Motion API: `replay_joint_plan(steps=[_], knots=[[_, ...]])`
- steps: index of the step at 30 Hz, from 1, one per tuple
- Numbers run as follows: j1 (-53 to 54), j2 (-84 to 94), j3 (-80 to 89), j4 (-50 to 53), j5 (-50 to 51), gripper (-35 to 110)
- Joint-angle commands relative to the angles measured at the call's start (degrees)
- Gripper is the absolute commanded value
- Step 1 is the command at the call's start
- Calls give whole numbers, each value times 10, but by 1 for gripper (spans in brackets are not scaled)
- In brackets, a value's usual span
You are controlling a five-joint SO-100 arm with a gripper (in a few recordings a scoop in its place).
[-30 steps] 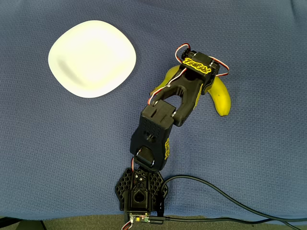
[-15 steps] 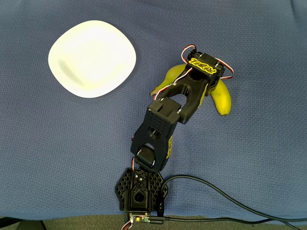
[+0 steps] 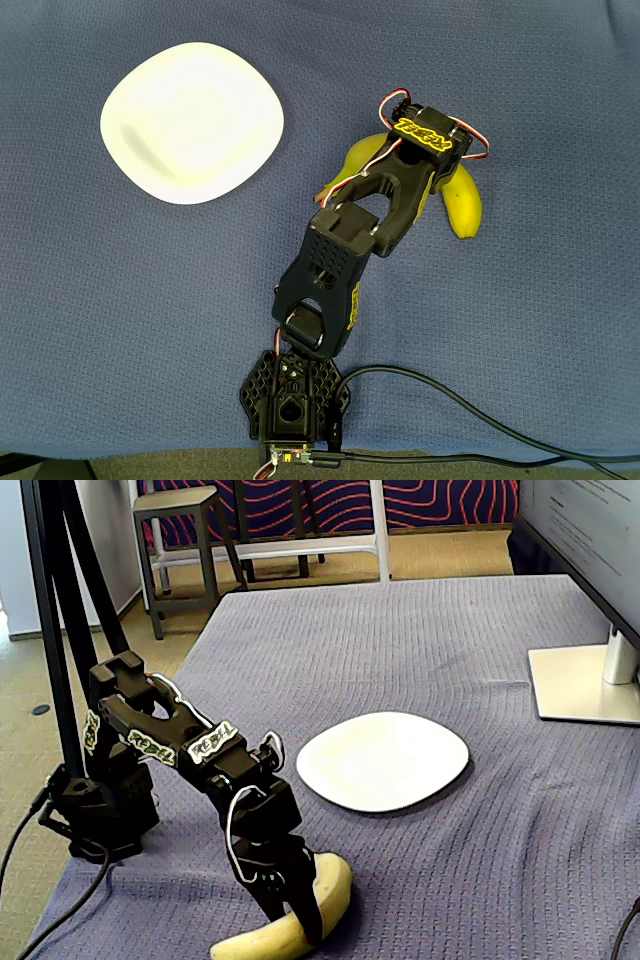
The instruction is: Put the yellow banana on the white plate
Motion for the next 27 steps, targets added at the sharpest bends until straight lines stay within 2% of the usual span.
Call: replay_joint_plan(steps=[1,27], knots=[[-6,13,-39,-4,11,0],[-69,180,-125,184,83,0]])
